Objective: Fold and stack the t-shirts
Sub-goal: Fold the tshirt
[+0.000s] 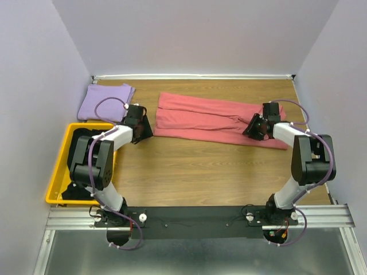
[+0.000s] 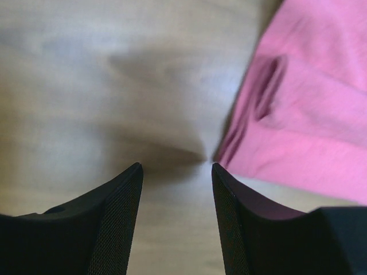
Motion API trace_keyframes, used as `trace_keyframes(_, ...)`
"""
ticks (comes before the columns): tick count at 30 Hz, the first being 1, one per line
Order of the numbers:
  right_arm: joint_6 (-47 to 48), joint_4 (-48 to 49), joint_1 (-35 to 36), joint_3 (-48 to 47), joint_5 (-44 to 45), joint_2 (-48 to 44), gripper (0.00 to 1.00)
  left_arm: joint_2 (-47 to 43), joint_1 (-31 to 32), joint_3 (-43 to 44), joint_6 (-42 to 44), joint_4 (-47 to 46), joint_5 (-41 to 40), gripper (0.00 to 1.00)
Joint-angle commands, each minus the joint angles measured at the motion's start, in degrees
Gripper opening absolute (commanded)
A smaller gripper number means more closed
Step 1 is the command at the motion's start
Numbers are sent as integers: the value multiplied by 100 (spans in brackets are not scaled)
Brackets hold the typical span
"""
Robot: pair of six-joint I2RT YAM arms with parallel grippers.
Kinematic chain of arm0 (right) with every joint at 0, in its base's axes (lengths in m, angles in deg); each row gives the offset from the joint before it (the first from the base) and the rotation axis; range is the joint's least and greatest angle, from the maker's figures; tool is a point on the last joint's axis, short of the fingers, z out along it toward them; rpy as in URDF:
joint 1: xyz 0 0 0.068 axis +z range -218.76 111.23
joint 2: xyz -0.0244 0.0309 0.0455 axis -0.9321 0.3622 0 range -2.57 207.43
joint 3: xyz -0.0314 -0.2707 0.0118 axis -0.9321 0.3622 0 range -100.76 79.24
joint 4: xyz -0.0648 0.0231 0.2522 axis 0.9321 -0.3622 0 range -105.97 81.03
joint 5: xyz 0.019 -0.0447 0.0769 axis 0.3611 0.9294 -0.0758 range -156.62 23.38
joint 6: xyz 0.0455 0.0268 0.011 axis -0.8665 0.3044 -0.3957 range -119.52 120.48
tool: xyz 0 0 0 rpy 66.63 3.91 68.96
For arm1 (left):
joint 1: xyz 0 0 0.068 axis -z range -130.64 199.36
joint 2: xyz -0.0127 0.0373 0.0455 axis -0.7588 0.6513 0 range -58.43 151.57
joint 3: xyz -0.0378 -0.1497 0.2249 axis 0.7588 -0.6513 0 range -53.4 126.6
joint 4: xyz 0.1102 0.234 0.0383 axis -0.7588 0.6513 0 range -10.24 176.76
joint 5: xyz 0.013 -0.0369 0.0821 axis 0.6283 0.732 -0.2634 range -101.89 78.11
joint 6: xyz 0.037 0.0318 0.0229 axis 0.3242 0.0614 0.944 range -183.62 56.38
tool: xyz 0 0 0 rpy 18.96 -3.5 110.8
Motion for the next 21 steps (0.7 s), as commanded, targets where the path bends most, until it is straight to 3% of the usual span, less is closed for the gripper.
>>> trace_keyframes(1,588,-822,26,202,590,-504,47,-543,9,-554,-81,505,232,60)
trace_keyframes(5,1159,-1017,490,-193,643,-856,48,-1124,44,-678,-63,672,74,61)
trace_keyframes(10,1731,-912,1316,-913,248,-805,49,-1451,272,-336,-98,611,249,73)
trace_keyframes(14,2258,-490,2378,-1581,203,-165,49,-1258,580,-20,-239,155,337,74)
trace_keyframes(21,3340,-358,3365,-2952,336,1399,56,-204,668,534,-292,22,-268,65)
